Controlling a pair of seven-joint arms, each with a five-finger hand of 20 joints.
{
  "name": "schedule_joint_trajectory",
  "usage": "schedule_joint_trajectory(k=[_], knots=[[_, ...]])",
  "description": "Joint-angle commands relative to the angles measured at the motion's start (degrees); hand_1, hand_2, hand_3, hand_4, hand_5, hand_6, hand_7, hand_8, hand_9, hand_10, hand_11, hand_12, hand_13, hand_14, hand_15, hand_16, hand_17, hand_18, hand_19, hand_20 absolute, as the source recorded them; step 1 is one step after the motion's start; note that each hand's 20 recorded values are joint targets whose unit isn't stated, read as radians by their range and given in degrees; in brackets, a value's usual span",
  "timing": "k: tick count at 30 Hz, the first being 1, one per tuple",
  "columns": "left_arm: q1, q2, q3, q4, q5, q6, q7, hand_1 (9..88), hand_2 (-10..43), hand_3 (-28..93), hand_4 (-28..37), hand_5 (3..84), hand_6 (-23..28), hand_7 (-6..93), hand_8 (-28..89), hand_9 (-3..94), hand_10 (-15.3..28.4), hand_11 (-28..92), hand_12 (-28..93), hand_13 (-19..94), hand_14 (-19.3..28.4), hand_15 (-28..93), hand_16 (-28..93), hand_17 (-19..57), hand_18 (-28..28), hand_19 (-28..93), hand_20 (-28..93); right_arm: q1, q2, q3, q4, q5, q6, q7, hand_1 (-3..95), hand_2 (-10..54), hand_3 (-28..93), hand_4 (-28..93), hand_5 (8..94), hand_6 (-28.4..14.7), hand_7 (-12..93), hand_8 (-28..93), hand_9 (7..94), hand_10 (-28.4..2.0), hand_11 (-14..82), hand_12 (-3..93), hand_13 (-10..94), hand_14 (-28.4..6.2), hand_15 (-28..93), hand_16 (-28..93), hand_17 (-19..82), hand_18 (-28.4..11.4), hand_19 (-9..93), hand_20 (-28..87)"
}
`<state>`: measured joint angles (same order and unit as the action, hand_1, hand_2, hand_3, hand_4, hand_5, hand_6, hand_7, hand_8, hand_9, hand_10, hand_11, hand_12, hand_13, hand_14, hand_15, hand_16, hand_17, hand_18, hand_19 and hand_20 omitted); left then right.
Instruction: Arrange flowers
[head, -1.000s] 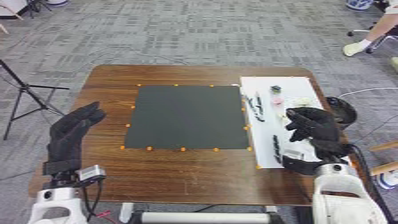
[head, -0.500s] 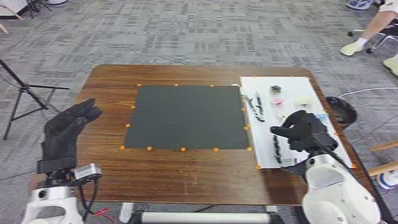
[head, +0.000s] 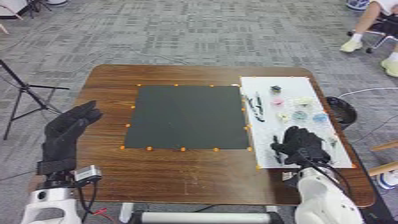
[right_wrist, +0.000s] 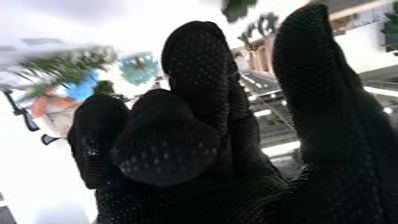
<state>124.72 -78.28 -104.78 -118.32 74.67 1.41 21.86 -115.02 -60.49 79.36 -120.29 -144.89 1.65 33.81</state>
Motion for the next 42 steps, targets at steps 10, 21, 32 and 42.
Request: schedule_joint_trajectory(k=[10, 21, 32, 42], knots=[[0.3, -0.05, -0.45, -0.77, 0.63, -1.09, -1.56, 32.6, -9.5, 61, -21.4, 50.0, 1.3, 16.1, -7, 48.3, 12.9, 24, 16, 39, 18.2, 29, 3, 4.9, 16.3, 24, 29, 0.6, -1.7, -3.2, -0.5, 8.1, -5.7, 3.9, 83.6, -9.5, -22, 40, 61.8, -3.4, 44, 31, 87.6, -10.0, 42.2, 39.1, 94, 0.2, 64, 30, 65, -14.0, 93, 53], [0.4, 9.24, -2.23, 4.02, -2.1, -0.36, -4.58, 31.4, -9.5, 63, -21.4, 50.2, 1.8, 15.6, -7, 48.3, 13.5, 24, 16, 39, 18.3, 28, 2, 7.9, 14.8, 18, 25, 1.3, -1.3, -0.3, -1.0, 21.2, -5.2, 5.6, 69.4, -9.5, 46, -6, 72.0, -4.8, 25, 29, 90.9, -10.4, 32.8, 36.0, 94, 0.2, 60, 25, 67, -11.0, 91, 44], [-0.7, 12.69, -5.12, 1.3, -9.52, 6.35, 3.62, 27.8, -8.7, 68, -22.8, 51.8, 2.2, 16.5, -7, 50.9, 13.9, 25, 16, 41, 18.0, 27, 2, 9.7, 13.4, 13, 22, 6.1, 1.9, -2.5, -2.3, 27.9, 1.7, 2.9, 68.1, -9.5, 49, -5, 72.9, -5.4, 27, 28, 91.2, -10.2, 32.7, 37.2, 94, 0.8, 60, 24, 68, -10.6, 91, 45], [1.0, 10.38, -11.56, 0.72, -12.31, 9.63, 5.71, 25.6, -9.2, 70, -24.1, 51.9, 1.7, 17.6, -8, 50.4, 13.6, 24, 15, 39, 16.2, 23, 1, 9.7, 12.7, 10, 21, 17.9, 3.4, -9.7, -2.8, 44.5, 3.8, 1.1, 67.3, -9.5, 50, -5, 72.6, -5.5, 30, 26, 91.5, -10.1, 33.3, 37.0, 94, 0.8, 61, 24, 68, -10.5, 91, 46]])
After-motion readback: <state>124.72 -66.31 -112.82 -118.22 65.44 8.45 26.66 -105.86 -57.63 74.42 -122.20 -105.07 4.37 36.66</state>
